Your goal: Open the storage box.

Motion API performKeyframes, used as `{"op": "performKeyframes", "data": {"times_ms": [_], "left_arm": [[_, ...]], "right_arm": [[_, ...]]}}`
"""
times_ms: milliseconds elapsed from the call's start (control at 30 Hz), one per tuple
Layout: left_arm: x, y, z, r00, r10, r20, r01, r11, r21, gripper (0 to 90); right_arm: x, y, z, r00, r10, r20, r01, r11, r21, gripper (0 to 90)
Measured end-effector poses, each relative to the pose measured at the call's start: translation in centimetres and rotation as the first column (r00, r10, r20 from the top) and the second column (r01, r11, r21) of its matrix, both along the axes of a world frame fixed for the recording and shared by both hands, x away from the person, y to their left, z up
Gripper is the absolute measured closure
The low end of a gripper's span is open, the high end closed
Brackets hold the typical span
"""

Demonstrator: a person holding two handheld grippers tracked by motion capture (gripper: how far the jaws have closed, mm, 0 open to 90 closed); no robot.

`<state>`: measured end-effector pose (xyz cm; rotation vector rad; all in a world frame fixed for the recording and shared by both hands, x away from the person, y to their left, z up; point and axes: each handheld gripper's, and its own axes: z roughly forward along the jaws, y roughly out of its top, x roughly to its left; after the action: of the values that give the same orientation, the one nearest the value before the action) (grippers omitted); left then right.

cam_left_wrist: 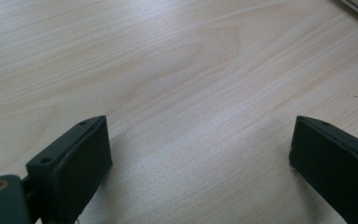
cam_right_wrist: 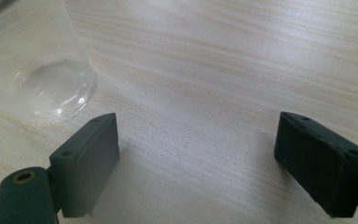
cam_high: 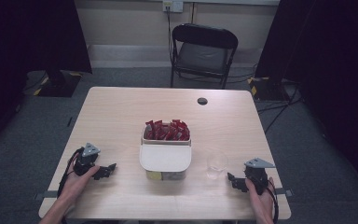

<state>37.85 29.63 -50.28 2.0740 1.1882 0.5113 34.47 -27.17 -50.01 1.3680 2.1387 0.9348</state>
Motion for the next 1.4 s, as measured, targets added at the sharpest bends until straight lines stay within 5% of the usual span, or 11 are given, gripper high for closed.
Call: {"op": "performKeyframes", "data": {"times_ms": [333, 567, 767, 1167, 1400], "left_arm": [[0.2, -0.5, 0.2, 0.9995, 0.028, -0.015, -0.028, 0.9996, 0.009, 6.1], [0.1, -0.4, 0.5, 0.9971, 0.072, -0.025, -0.072, 0.9973, -0.011, 15.8], [-0.3, -0.4, 1.0, 0.9983, 0.050, -0.030, -0.050, 0.9987, -0.011, 15.9], [-1.3, -1.1, 2.1, 0.9988, -0.027, -0.042, 0.023, 0.9959, -0.088, 15.9], [-1.9, -2.3, 2.6, 0.9970, -0.077, -0.004, 0.076, 0.9933, -0.087, 16.0]], "right_arm": [[0.2, 0.0, 0.0, 1.0000, -0.002, 0.003, 0.002, 1.0000, -0.006, 12.4], [0.0, 0.1, 0.0, 0.9999, -0.015, 0.003, 0.015, 0.9999, -0.007, 12.5], [0.0, 0.1, 0.0, 0.9999, -0.013, 0.002, 0.013, 0.9999, -0.006, 12.4], [0.1, 0.0, 0.0, 1.0000, 0.000, 0.001, 0.000, 1.0000, -0.007, 12.3], [0.1, -0.1, 0.0, 1.0000, 0.005, 0.002, -0.005, 1.0000, -0.006, 12.4]]}}
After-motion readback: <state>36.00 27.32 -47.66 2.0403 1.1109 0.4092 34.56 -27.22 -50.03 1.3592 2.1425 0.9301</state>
